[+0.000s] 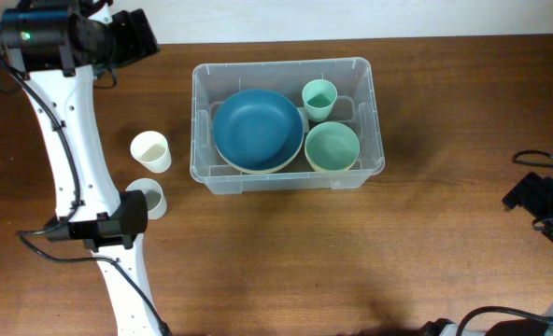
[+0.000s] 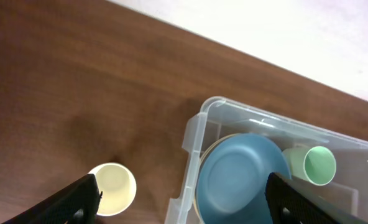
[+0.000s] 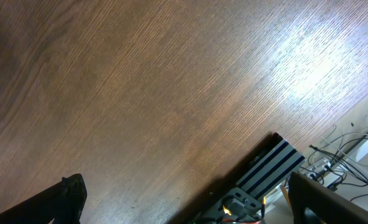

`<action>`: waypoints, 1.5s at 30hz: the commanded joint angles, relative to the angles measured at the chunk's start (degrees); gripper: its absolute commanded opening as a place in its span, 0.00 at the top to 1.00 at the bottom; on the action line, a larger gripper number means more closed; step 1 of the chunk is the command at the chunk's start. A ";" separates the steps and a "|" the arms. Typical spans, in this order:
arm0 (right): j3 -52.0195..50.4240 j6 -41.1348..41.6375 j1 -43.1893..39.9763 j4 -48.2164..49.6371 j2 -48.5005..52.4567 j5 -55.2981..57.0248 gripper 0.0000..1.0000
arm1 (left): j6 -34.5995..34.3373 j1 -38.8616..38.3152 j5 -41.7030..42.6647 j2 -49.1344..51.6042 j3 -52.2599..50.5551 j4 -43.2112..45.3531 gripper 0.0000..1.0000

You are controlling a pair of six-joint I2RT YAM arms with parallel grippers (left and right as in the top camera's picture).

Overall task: Pack container
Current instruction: 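Move the left gripper back to the cream cup at left, then grip the cream cup rim with the left gripper and lift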

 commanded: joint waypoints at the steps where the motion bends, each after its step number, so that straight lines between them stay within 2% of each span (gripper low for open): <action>1: -0.22 -0.15 -0.35 -0.02 0.15 -0.15 0.01 | 2.58 0.33 2.82 0.35 -3.74 -0.20 0.13; 5: -0.22 -0.17 -0.35 -0.02 0.15 -0.15 0.01 | 2.58 0.57 0.44 0.26 -9.73 -0.20 0.13; 7: -0.22 -0.17 -0.35 -0.02 0.15 -0.15 0.01 | 1.90 1.03 -2.84 0.26 -13.09 -0.20 0.01; 9: -0.22 -0.17 -0.35 -0.02 0.15 -0.15 0.01 | 0.11 1.97 -2.14 0.15 -16.59 -0.20 0.01; 21: -0.22 -0.17 -0.35 -0.02 0.15 -0.15 0.01 | -0.04 9.22 -1.92 -0.15 -30.38 -0.22 0.01; 36: -0.22 -0.17 -0.35 -0.02 0.15 -0.15 0.01 | -0.04 9.49 -5.33 -0.15 -46.31 1.84 0.01; 45: -0.22 -0.17 -0.35 -0.02 0.15 -0.15 0.01 | -0.04 9.49 -6.23 -0.15 -54.88 9.62 0.01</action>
